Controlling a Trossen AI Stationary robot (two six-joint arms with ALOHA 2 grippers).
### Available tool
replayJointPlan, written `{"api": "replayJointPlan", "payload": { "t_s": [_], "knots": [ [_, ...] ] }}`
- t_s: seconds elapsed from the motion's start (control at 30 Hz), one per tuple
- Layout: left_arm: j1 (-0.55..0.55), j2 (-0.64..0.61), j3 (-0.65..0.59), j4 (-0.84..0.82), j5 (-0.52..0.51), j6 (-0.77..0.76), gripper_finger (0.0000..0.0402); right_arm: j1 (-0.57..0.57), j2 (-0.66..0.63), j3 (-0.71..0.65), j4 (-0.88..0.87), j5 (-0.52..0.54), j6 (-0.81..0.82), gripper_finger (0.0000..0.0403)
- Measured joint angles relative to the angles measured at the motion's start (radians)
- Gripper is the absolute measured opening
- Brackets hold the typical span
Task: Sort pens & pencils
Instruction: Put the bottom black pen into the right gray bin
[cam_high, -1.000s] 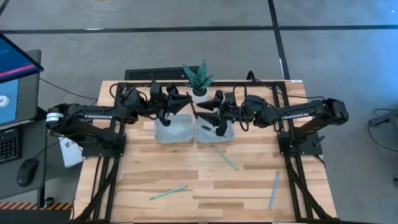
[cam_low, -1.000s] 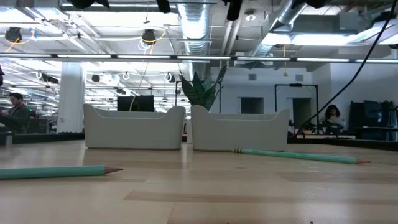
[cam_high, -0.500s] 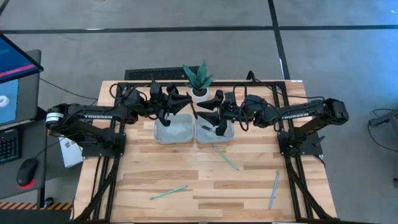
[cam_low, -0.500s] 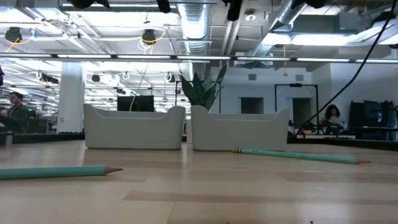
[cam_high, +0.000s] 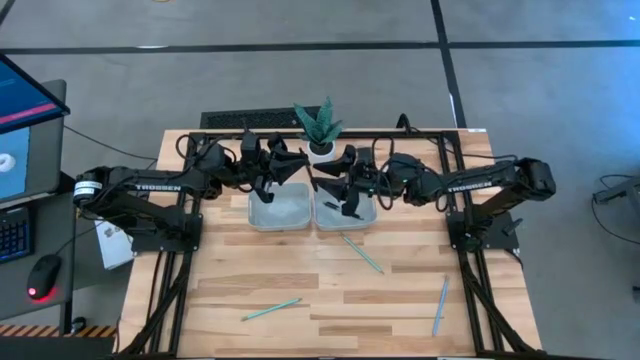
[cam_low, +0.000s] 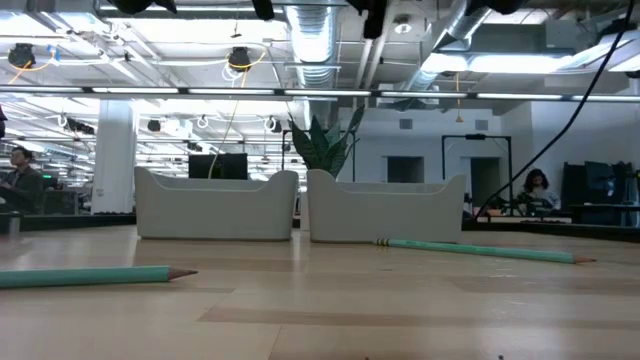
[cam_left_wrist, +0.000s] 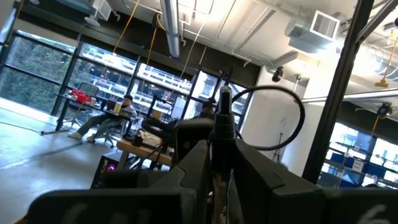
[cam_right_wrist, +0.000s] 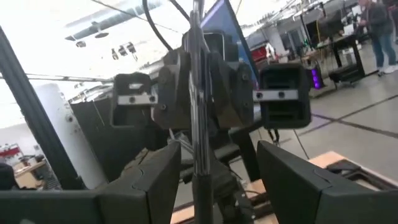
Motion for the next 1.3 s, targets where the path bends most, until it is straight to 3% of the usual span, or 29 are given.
{"api": "replayJointPlan", "payload": {
  "t_s": [0.5,0.97,1.3],
  "knots": [
    [0.0,0.0,0.0,0.001,0.019,-0.001,0.005,0.015,0.05,0.063,-0.059,-0.004,-0.015,0.0218],
    [0.0,0.0,0.0,0.0,0.01,-0.002,0.0055,0.016,0.05,0.063,-0.06,-0.008,-0.017,0.006],
    [0.0,0.0,-0.001,-0.003,-0.016,-0.004,0.0072,0.015,0.049,0.063,-0.076,-0.004,-0.01,0.0069]
  ]
}}
